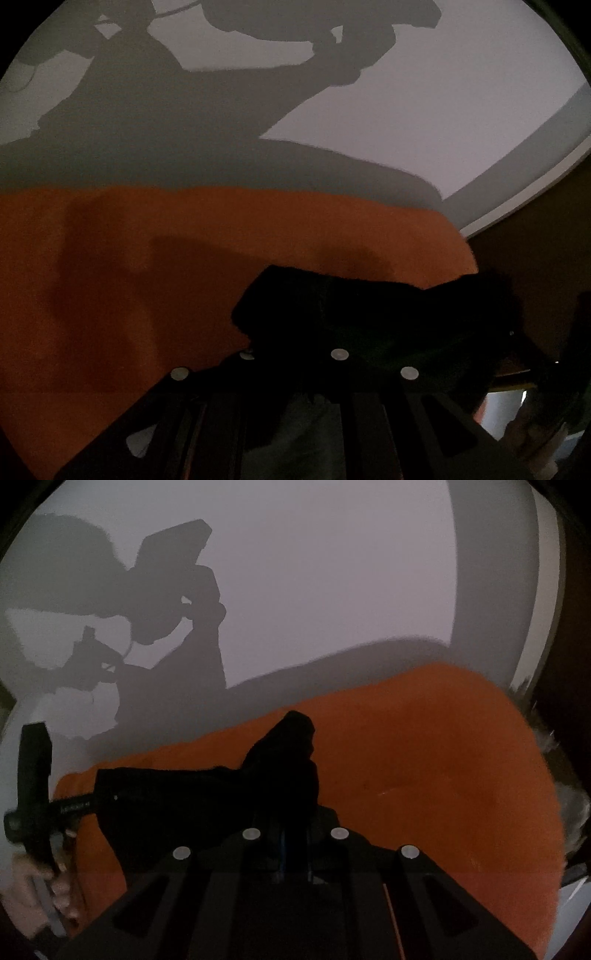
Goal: Fold clothes
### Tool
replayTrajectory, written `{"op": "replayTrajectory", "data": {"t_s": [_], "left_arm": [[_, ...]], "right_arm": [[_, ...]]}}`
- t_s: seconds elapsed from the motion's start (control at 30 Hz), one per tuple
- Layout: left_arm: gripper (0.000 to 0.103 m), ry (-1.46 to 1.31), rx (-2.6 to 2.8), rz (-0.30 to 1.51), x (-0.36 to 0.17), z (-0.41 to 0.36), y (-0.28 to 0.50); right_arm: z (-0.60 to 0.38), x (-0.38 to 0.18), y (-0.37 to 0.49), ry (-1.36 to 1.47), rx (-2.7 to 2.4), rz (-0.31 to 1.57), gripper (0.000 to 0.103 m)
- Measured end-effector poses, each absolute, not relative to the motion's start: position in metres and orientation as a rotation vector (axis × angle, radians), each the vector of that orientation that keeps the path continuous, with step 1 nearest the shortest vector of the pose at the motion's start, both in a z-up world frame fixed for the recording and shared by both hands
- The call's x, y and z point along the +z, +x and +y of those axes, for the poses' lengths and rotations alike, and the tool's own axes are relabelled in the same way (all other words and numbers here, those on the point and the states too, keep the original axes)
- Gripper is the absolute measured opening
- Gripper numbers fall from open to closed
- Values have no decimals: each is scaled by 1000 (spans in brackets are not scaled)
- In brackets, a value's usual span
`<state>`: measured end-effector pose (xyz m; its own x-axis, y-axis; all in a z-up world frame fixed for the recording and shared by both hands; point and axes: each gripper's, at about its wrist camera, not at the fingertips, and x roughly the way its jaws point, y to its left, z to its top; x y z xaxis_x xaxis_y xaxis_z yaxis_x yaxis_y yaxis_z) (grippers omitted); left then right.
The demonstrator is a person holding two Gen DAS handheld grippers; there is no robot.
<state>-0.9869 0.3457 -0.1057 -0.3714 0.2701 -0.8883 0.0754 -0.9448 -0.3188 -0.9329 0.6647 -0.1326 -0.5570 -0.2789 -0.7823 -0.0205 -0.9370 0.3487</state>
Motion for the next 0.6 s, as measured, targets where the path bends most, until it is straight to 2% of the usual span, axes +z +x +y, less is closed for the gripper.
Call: {"op": "replayTrajectory", "data": {"t_s": [0.07, 0.13, 0.17, 0.23, 0.27, 0.3, 0.33, 0.5, 0.6], "left_arm": [[12, -1763, 2453, -422, -118, 359, -1000], [23, -1789, 2473, -417, -118, 356, -995], [27, -1765, 2509, -425, -112, 350, -991], [56, -1723, 2620, -479, -98, 332, -979], [63, -1670, 2714, -538, -88, 317, -966], [73, -1648, 2773, -573, -85, 309, -955], [76, -1624, 2832, -608, -81, 300, -944], [76, -1792, 2640, -741, -115, 288, -897], [76, -1846, 2545, -724, -141, 302, -852]], "right_arm": [[667, -152, -950, 1514, -2551, -530, 15], [671, -154, -954, 1547, -2591, -521, 23], [674, -152, -954, 1547, -2627, -507, 31], [675, -136, -946, 1501, -2797, -311, 70], [674, -126, -938, 1458, -2910, -154, 74], [672, -117, -928, 1393, -2972, -47, 76], [670, -113, -919, 1329, -2970, -22, 76], [660, -136, -884, 1365, -2751, -196, 75], [653, -149, -839, 1343, -2665, -326, 75]]}}
